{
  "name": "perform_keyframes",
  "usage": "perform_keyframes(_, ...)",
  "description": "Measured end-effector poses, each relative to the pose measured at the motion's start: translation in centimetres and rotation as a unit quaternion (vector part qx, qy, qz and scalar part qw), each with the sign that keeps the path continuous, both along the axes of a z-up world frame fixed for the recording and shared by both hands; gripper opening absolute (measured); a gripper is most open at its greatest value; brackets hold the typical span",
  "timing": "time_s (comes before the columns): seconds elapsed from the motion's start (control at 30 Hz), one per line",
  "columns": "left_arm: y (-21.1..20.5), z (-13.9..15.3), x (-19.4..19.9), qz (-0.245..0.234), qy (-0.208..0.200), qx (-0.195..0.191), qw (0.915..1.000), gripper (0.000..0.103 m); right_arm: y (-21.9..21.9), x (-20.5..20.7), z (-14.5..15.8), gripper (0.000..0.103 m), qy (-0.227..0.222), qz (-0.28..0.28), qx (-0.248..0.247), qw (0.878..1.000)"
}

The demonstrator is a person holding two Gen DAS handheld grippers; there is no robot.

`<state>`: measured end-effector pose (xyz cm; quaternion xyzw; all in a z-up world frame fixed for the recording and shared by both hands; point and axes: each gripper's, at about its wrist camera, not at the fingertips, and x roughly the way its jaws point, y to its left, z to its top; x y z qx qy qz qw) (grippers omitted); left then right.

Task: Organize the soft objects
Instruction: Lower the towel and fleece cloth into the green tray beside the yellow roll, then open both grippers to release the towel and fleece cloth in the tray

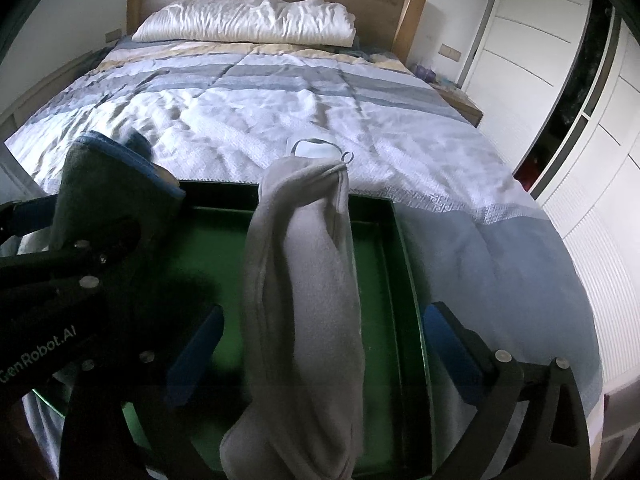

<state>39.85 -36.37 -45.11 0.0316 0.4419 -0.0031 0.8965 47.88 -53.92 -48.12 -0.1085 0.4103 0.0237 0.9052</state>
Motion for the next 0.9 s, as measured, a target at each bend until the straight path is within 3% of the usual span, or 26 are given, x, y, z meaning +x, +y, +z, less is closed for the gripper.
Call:
perform_keyframes(0.13, -0.1, 0.6, -0.2, -0.002, -0.011, -0.001, 0.9999, 0.066, 0.1, -0.1, 0.1, 0.103, -0.002, 0.001, 0.005, 1.000)
perform_keyframes(0.9, -0.1, 1.7, -0.7, -0.001, -0.025, -0.003, 0.9997, 0.067, -0.4, -1.2, 1.2, 0.103, -0.028, -0.008, 0.008, 1.000)
